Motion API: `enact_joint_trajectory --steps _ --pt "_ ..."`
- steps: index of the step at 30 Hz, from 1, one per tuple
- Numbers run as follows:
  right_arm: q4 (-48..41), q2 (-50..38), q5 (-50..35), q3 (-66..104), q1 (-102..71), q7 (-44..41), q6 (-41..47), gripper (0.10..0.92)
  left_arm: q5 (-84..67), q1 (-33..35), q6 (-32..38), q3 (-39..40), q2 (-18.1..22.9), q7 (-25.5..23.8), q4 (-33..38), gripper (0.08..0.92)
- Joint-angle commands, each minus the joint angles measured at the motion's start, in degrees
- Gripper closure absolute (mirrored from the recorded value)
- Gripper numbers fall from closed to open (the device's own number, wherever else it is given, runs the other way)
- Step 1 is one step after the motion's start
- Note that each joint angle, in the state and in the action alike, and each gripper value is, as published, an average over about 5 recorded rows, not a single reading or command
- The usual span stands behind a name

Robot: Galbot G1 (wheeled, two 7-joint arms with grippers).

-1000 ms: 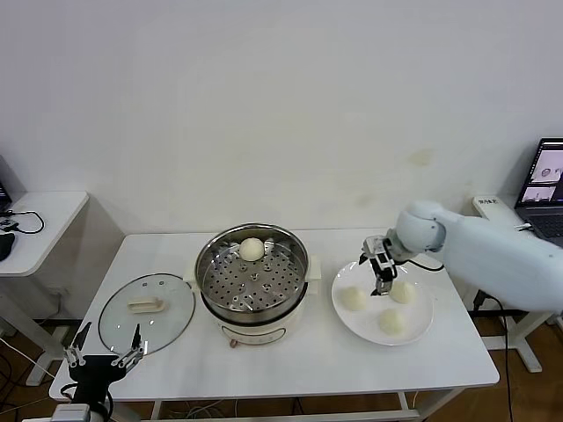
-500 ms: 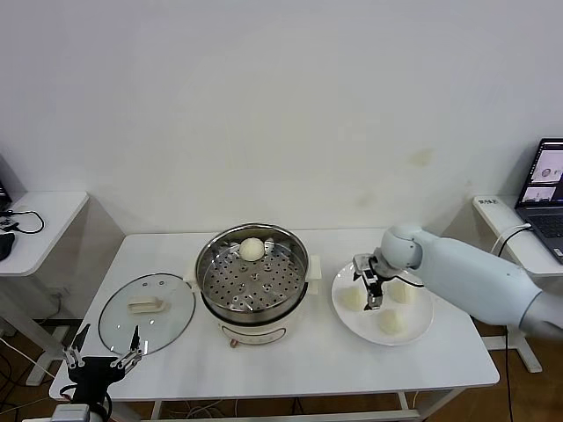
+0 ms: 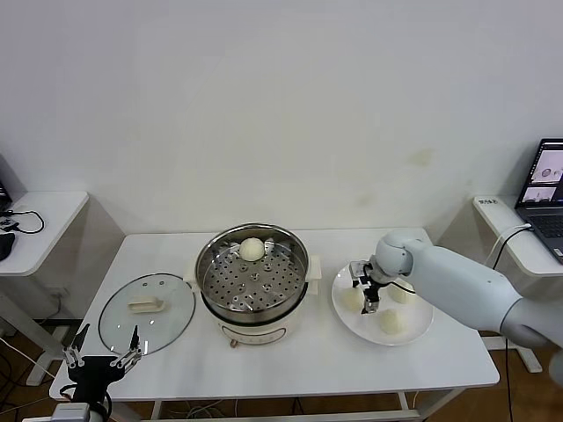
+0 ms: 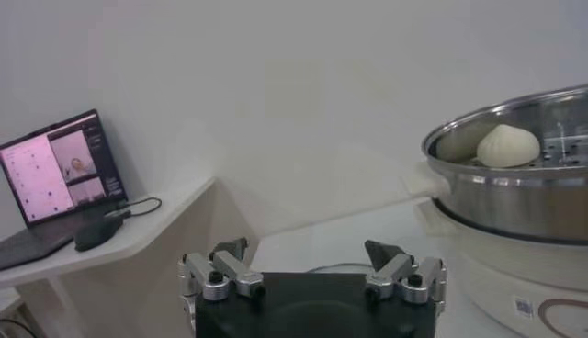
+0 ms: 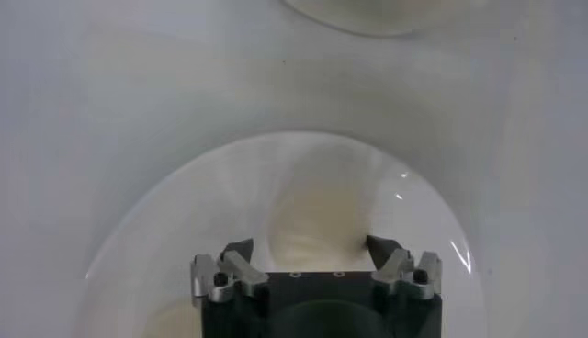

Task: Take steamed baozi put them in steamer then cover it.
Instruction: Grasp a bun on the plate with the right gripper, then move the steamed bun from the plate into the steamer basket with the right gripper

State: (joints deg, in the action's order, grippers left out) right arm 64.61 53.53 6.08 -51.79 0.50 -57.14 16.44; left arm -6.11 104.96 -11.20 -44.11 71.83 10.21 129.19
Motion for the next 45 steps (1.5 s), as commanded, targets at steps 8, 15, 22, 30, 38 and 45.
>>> enact_joint_trajectory --steps 8,15,22,30,38,45 --pt "-0.8 0.4 0.4 0.8 -0.3 -0.4 -0.1 0.466 0.0 0.3 0.1 0.0 0.2 0.1 0.7 0.177" --pt "4.6 -3.3 -1.7 -0.4 5.2 -2.0 0.8 0.461 0.1 0.4 0.0 0.0 0.3 0.1 1.2 0.177" --pt "11.9 -8.4 -8.7 -4.9 16.6 -2.7 2.6 0.451 0.1 0.2 -0.1 0.3 -0.3 0.0 1.8 0.177" --pt "17.9 -9.9 -18.3 -15.5 35.2 -2.8 5.0 0.448 0.0 -0.4 -0.2 1.2 -1.0 0.0 2.3 0.177" --pt "20.9 -2.8 -28.8 -20.8 43.9 0.0 9.0 0.442 0.0 -1.2 -0.5 1.7 -1.4 0.0 2.6 0.177" --pt "17.4 9.8 -35.5 -19.4 39.9 4.3 13.0 0.44 -0.2 -1.1 -0.5 0.6 -1.5 0.1 2.7 0.177"
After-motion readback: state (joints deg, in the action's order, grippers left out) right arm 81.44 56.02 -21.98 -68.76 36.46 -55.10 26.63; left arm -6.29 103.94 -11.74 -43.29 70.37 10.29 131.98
